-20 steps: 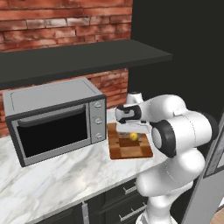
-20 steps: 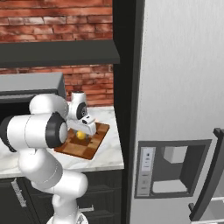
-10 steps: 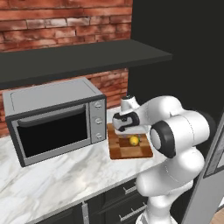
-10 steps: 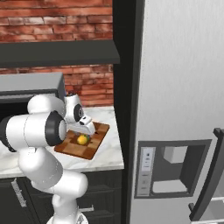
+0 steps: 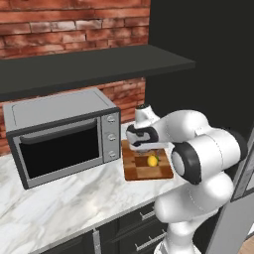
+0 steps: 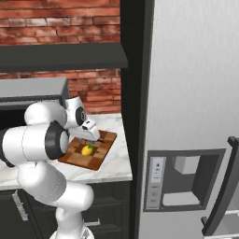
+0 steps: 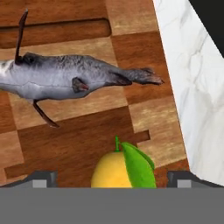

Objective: Retrieve a lemon from the fridge and place it on the cutting board with the fish.

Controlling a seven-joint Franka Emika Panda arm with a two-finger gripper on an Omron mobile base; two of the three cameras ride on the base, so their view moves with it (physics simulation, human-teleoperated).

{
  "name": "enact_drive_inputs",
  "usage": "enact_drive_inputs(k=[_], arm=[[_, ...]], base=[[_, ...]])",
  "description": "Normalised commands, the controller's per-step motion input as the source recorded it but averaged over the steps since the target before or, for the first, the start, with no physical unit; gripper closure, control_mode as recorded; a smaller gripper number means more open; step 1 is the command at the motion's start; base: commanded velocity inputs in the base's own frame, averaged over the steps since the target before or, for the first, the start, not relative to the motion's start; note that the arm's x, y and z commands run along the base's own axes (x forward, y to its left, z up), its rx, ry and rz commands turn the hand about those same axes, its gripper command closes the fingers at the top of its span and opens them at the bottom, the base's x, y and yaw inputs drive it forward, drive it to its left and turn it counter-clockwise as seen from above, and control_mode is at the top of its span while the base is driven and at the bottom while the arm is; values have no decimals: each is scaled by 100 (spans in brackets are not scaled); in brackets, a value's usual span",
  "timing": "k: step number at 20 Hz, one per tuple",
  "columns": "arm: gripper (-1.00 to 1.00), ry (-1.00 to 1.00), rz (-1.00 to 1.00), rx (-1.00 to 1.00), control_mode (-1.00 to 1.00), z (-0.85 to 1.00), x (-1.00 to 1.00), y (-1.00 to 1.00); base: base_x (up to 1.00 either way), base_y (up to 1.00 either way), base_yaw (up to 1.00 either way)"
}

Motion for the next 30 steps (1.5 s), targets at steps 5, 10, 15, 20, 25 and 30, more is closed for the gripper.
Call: enact_drive_inputs(k=[5, 10, 15, 20, 25, 30], arm=[[-100, 0, 0, 2, -100, 46, -60, 0], [-100, -7, 0, 9, -100, 42, -100, 0], [-100, -3, 0, 16, -100, 60, -100, -7], [-100, 0, 0, 14, -100, 93, -92, -3], [-100, 0, 2, 8, -100, 74, -85, -7], [-100, -3, 5, -5, -100, 34, -64, -1]], base=[[0, 0, 0], [0, 0, 0], [0, 0, 0], [0, 0, 0], [0, 0, 0], [0, 0, 0]])
